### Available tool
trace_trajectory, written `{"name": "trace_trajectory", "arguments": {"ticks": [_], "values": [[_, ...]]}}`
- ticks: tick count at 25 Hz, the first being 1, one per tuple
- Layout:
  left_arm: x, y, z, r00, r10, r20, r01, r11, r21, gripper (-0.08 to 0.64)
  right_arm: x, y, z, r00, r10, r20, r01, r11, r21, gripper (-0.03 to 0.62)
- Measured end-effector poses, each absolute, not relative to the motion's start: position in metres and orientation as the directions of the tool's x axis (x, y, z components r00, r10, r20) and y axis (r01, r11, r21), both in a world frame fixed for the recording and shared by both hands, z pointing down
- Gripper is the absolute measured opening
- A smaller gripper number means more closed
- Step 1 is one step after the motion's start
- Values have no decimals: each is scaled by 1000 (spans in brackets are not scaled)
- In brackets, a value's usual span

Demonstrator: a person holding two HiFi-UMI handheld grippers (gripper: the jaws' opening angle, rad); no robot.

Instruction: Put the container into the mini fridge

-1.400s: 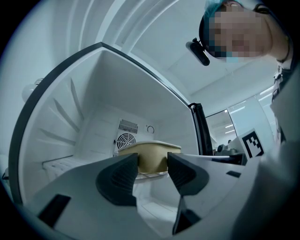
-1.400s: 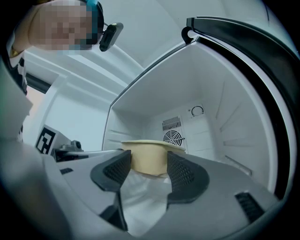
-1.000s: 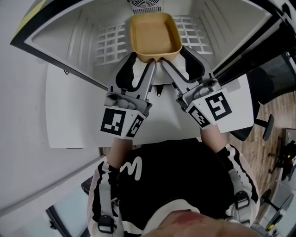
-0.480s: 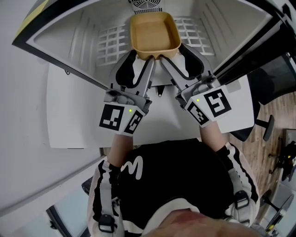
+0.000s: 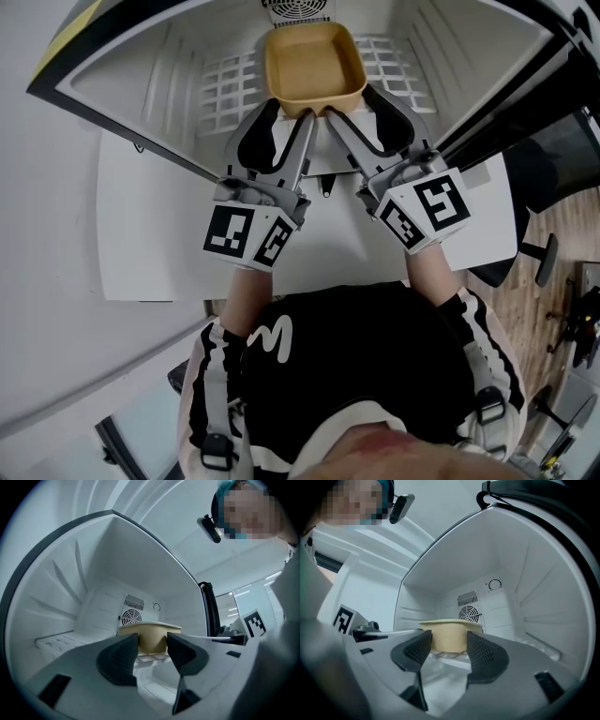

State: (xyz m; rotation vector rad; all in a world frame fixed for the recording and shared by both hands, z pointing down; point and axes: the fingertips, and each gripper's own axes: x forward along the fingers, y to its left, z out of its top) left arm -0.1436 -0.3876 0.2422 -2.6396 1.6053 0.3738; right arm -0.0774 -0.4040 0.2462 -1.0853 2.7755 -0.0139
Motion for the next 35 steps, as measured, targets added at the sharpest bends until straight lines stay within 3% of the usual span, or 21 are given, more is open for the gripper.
{"name": "trace_trajectory", "arguments": {"ticks": [35], "values": [[-144,-400,248,451,-882,-139,-883,-463,72,189,-79,-414,251,-683,-723,-109,-724,689,-33,239]]}}
